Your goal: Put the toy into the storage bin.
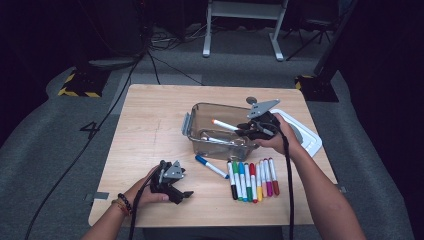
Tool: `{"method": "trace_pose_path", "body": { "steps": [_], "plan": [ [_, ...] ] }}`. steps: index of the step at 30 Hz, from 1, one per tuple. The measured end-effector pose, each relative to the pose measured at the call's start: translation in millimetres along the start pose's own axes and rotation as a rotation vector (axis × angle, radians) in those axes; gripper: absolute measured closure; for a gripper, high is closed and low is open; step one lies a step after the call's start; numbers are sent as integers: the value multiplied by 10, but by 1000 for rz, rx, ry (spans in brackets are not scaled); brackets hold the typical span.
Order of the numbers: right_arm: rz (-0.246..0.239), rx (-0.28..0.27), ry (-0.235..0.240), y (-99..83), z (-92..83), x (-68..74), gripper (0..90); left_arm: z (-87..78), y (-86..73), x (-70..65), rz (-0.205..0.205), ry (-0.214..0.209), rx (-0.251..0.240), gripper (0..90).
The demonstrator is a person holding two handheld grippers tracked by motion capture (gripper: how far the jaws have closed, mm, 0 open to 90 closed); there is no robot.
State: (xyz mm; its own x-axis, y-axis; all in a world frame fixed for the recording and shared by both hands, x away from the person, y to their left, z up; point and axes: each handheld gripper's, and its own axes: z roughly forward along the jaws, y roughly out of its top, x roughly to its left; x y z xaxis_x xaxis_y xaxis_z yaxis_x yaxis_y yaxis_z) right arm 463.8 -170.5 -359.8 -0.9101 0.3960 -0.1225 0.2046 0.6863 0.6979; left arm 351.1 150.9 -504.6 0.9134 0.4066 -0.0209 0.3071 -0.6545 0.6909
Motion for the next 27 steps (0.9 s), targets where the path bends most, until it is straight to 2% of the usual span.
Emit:
{"method": "trace_pose_path", "body": {
  "steps": [2,3,4,10,11,12,13,24,26,27],
  "plan": [
    [-15,29,21,46,100,-5,746,0,0,0,0,0,0,139],
    [-15,29,21,46,100,-5,746,0,0,0,0,0,0,139],
    [-22,57,27,78,185,-14,745,-1,0,0,0,0,0,139],
    [-57,129,44,138,379,-36,745,-1,-1,-1,-1,1,0,139],
    [-57,129,44,138,379,-36,745,-1,-1,-1,-1,1,0,139],
    [-67,161,46,156,441,-42,745,-1,-1,-1,-1,1,0,139],
    [-68,168,50,162,465,-46,745,-1,-1,-2,-1,1,0,139],
    [-96,249,73,174,606,-61,744,-1,-1,-1,-1,1,1,139],
    [-100,251,77,174,609,-58,744,-1,-1,-1,-1,1,1,139],
    [-109,273,82,174,622,-46,743,-1,-1,-1,-1,1,0,139]
  ]
}}
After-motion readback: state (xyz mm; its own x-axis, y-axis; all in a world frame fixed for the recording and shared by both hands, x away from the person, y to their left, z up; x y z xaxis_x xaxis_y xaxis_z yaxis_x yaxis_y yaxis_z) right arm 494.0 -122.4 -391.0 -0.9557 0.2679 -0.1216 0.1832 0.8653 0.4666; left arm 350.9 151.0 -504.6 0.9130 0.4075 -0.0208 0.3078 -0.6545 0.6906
